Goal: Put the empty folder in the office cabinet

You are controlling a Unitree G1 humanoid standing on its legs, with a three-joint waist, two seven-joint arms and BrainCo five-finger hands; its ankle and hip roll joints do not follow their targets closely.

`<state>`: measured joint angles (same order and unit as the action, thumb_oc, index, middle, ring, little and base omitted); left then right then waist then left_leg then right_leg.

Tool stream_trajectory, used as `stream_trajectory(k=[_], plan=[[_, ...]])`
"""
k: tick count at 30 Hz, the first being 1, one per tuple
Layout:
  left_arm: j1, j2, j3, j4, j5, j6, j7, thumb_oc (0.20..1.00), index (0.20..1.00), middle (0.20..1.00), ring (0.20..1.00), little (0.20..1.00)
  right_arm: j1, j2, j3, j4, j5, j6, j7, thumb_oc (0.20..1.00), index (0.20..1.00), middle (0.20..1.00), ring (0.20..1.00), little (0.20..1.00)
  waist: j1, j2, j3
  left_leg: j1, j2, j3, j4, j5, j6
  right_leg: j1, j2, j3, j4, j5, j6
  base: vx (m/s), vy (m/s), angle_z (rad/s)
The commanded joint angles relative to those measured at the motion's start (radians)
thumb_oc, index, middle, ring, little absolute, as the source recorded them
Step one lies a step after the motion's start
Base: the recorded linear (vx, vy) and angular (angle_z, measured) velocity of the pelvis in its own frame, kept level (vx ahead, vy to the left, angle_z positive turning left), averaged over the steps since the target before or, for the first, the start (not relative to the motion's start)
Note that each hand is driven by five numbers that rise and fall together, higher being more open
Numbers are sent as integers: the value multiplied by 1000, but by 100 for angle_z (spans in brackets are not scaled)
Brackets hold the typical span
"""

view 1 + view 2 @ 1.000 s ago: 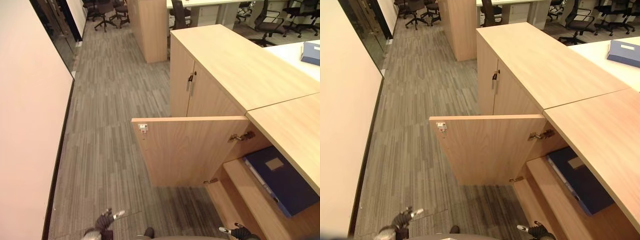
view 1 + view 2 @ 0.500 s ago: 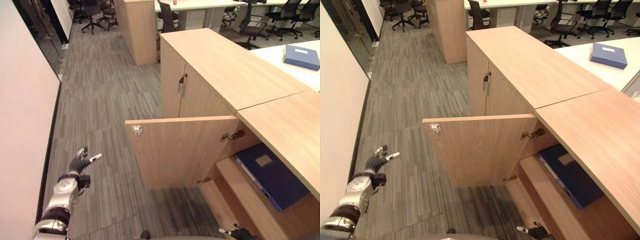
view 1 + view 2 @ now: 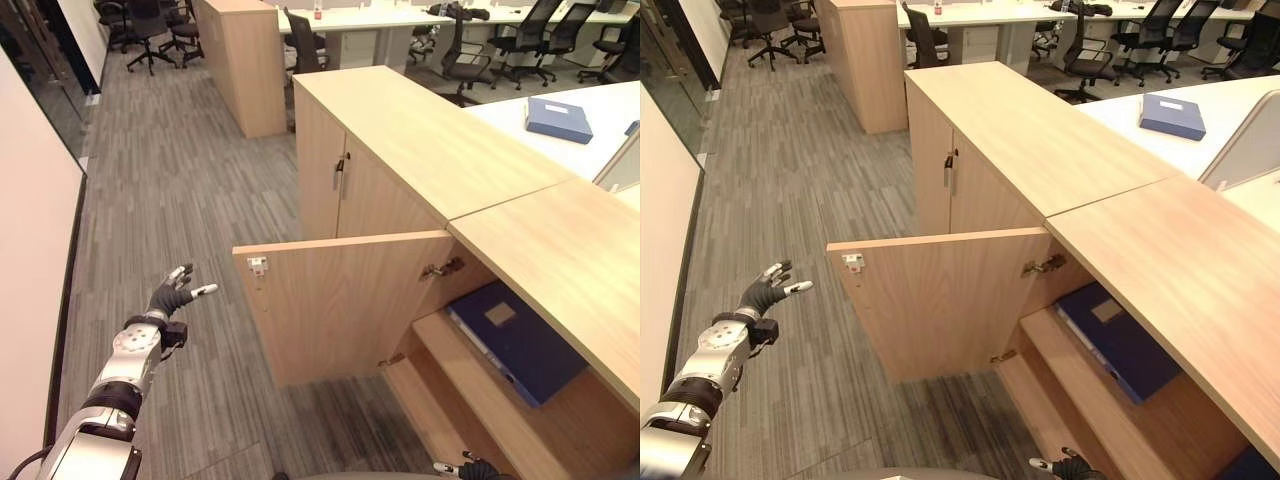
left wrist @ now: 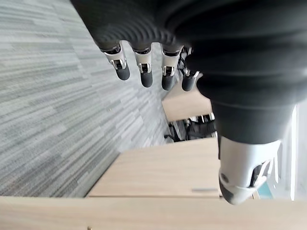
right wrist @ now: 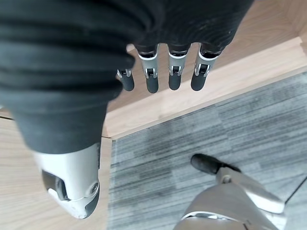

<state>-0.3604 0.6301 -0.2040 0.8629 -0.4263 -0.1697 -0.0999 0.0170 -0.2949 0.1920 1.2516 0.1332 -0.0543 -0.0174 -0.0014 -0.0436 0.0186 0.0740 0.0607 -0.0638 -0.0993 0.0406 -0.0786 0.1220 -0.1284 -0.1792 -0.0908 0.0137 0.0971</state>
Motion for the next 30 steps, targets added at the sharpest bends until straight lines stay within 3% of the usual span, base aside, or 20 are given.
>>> stream_trajectory(k=[1, 13, 22, 30], plan=[[-149, 2, 9, 30, -34, -40, -9, 1000, 1000, 1000, 1000, 1000, -45, -19, 16, 1, -35, -5, 2, 1000, 1000, 1000, 1000, 1000, 9, 2, 26, 52, 2, 27, 12, -98, -21, -23, -65, -3, 41, 9, 112, 0, 0, 0], [-121, -96, -117, -112, -40, -26, -80, 1000, 1000, 1000, 1000, 1000, -56, -15, 37, 2, -78, 5, 6, 1000, 1000, 1000, 1000, 1000, 3, -11, 34, 58, 2, 32, 12, -104, -18, -22, -62, 4, 38, 12, 111, 0, 2, 0], [-93, -93, -253, -312, -65, -15, -172, 1000, 1000, 1000, 1000, 1000, -64, -9, 60, 3, -109, 8, 12, 1000, 1000, 1000, 1000, 1000, 5, -7, 36, 57, -5, 25, 12, -108, -15, -15, -69, -2, 38, 11, 110, 0, 4, 2], [-52, -69, -291, -404, -87, -10, -209, 1000, 1000, 1000, 1000, 1000, -64, -3, 65, -1, -119, 10, 15, 1000, 1000, 1000, 1000, 1000, 11, 0, 38, 52, -11, 21, 12, -109, -11, -20, -76, -8, 43, 12, 112, -2, 3, 1]])
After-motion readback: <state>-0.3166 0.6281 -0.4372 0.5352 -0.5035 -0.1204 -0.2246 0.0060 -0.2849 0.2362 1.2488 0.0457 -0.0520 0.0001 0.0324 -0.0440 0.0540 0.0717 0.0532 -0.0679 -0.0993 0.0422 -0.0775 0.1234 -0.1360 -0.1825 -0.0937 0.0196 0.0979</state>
